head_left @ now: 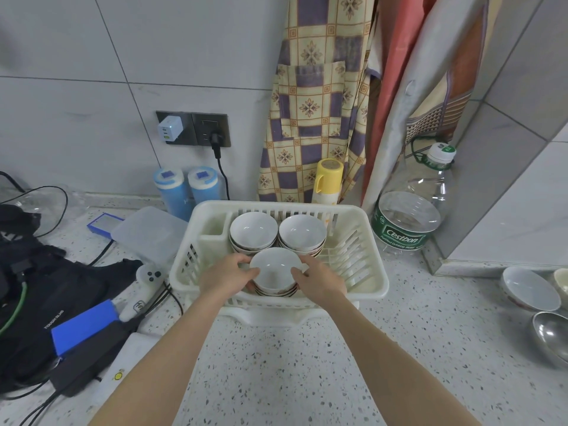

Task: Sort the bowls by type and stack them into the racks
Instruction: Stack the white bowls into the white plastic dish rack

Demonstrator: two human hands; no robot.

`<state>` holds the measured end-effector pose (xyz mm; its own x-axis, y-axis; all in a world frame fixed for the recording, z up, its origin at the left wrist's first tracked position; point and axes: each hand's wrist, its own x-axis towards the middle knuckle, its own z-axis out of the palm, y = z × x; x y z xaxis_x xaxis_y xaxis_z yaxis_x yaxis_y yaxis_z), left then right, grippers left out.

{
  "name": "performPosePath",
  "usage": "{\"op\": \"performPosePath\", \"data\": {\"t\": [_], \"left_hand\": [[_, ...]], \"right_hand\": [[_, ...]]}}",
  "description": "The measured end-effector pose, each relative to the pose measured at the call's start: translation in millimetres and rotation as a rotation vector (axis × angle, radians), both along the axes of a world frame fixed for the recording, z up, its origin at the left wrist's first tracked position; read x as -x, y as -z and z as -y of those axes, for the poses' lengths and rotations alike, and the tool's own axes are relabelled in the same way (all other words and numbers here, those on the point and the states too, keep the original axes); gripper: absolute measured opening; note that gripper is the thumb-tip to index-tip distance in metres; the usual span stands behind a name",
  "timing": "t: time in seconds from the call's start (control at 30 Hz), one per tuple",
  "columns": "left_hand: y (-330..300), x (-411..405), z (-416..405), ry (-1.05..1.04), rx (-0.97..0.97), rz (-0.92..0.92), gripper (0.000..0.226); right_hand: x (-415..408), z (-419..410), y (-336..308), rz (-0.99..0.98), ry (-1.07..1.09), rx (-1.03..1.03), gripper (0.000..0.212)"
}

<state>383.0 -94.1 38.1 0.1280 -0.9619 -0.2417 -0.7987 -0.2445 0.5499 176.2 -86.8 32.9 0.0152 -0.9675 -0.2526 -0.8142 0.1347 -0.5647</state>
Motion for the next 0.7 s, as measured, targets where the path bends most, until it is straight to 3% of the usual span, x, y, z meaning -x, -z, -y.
{"op": "performPosePath", "data": {"t": [0.23, 0.37, 0.53, 0.63, 0.7], "left_hand": [[1, 1, -3, -0.047, 0.028, -0.038, 0.029], [3, 0, -2, -0.183, 0.115, -0.062, 0.029], [-1, 3, -11, -0.357, 0.327, -0.292, 0.012], [-8, 25, -29, -0.458, 0.519, -0.559, 0.006], [-17, 52, -45, -0.512, 0.614, -0.730, 0.011]], "right_hand": [[-2, -2, 3, -0.052, 0.013, 0.037, 0.052], [-1, -6, -1, 0.087, 0.146, 0.098, 0.045], [20, -14, -8, 0.595, 0.169, 0.119, 0.019], [43, -20, -18, 1.052, 0.298, 0.069, 0.015], [64, -26, -24, 1.244, 0.368, 0.035, 0.014]]}}
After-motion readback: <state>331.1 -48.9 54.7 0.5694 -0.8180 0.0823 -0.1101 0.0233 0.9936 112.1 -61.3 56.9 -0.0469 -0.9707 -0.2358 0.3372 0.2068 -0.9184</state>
